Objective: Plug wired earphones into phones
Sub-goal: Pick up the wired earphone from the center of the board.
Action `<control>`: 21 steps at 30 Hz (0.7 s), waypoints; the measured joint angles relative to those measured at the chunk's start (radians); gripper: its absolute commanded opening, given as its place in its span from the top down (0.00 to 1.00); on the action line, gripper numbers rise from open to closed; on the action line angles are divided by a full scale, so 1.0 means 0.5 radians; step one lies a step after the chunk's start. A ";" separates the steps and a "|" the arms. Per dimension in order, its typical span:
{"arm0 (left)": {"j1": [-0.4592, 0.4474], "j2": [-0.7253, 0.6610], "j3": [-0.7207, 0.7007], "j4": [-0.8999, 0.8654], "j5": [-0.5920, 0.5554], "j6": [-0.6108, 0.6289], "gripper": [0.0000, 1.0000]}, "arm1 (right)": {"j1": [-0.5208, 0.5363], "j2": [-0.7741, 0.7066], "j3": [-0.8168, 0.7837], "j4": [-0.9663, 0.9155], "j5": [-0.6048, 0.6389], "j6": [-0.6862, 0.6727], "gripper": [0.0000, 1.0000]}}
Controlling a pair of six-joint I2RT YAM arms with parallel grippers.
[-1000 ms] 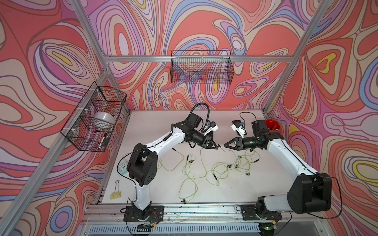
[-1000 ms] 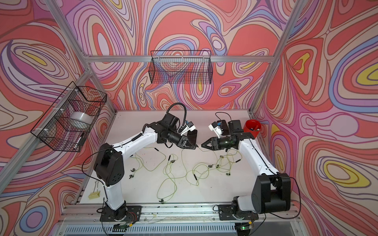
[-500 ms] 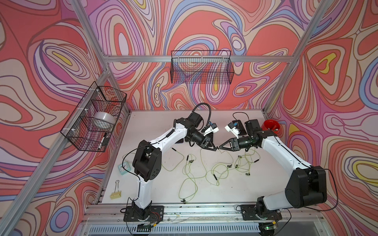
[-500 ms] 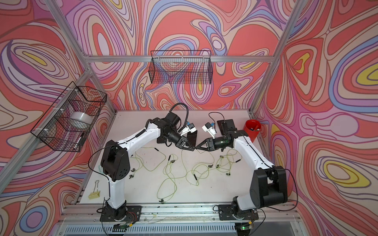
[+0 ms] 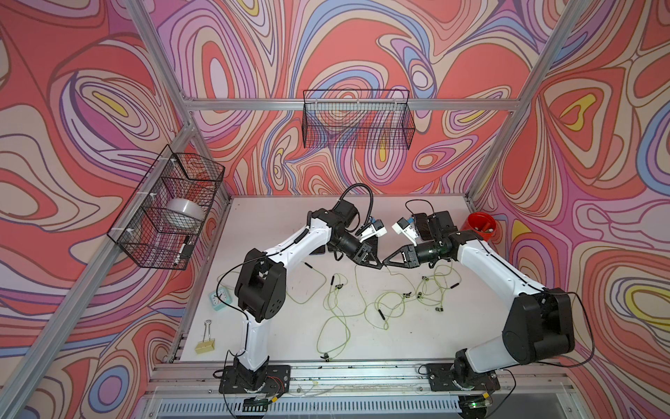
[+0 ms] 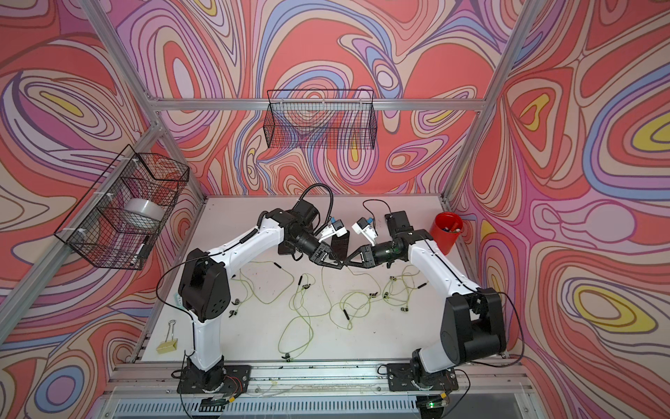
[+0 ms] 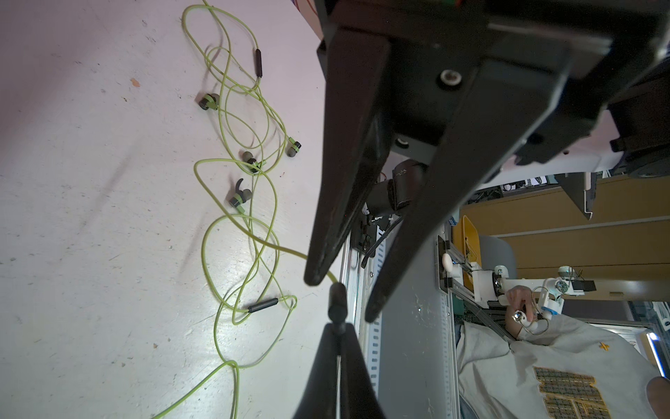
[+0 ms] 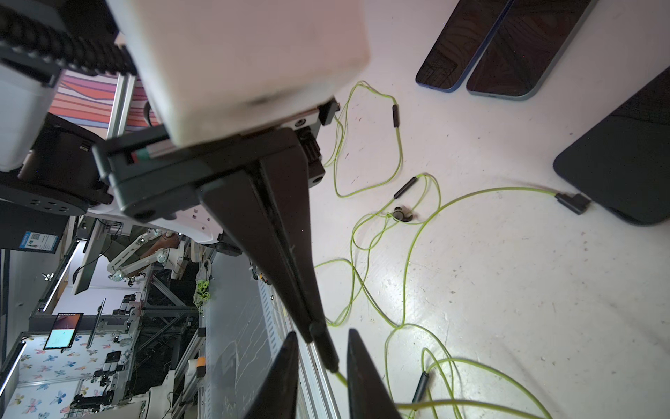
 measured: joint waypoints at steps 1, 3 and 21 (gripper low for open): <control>0.000 0.000 0.001 0.000 0.000 0.000 1.00 | 0.002 0.000 0.000 0.001 -0.001 -0.001 0.77; 0.000 0.000 0.008 0.000 0.000 0.001 1.00 | 0.008 0.000 -0.001 0.002 -0.002 -0.002 0.76; 0.015 0.005 0.025 -0.027 -0.034 0.019 0.69 | 0.024 0.034 -0.044 0.082 -0.024 0.005 1.00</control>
